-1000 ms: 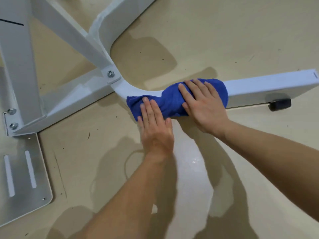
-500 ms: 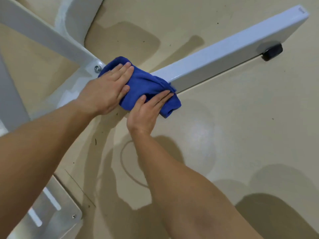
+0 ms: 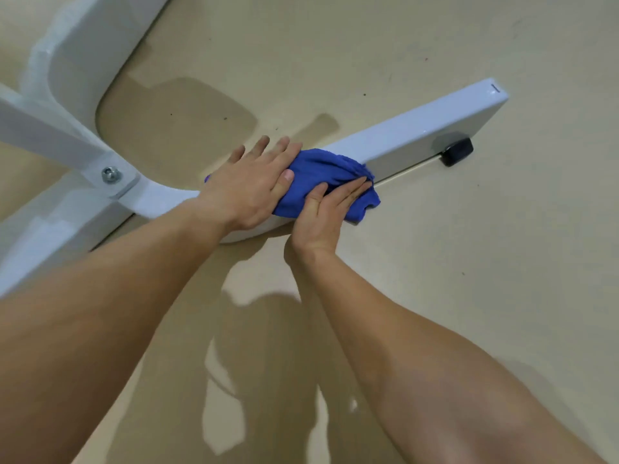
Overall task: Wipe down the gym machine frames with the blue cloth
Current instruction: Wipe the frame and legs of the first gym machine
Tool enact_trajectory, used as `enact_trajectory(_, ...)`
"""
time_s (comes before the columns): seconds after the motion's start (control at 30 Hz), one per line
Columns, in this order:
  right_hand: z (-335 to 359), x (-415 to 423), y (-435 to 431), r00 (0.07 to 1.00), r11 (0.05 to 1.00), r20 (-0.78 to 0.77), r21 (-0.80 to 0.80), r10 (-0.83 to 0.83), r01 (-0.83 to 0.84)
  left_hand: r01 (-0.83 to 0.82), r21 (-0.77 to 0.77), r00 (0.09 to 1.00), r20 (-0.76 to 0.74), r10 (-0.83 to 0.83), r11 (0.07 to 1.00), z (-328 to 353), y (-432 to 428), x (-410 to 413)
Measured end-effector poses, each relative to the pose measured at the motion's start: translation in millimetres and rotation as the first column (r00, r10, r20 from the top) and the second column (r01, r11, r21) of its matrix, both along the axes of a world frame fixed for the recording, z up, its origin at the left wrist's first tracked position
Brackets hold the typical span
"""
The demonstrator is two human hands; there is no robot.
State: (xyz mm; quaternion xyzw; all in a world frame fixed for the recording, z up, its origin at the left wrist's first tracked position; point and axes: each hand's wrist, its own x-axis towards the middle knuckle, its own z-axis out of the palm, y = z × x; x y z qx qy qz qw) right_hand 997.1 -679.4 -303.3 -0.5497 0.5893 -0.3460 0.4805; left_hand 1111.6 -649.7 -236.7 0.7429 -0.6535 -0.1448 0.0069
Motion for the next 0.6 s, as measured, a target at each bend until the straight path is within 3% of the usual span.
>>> enact_trajectory(0.23, 6, -62, -90, 0.998, 0.999, -0.051, 0.028, 0.029, -0.028, 0.057, -0.035, 0.998, -0.014, -0.057, 0.998, -2, -79, -54)
enact_trajectory(0.47, 12, -56, -61, 0.985, 0.986, -0.075, 0.070, 0.157, -0.152, 0.113, -0.013, 0.990, 0.082, -0.111, 0.994, -3, -51, -47)
enact_trajectory(0.6, 17, -62, -73, 0.989, 0.990, -0.063, 0.059, 0.132, -0.128, 0.071, -0.039, 0.992, 0.104, -0.067, 0.997, -4, -55, -56)
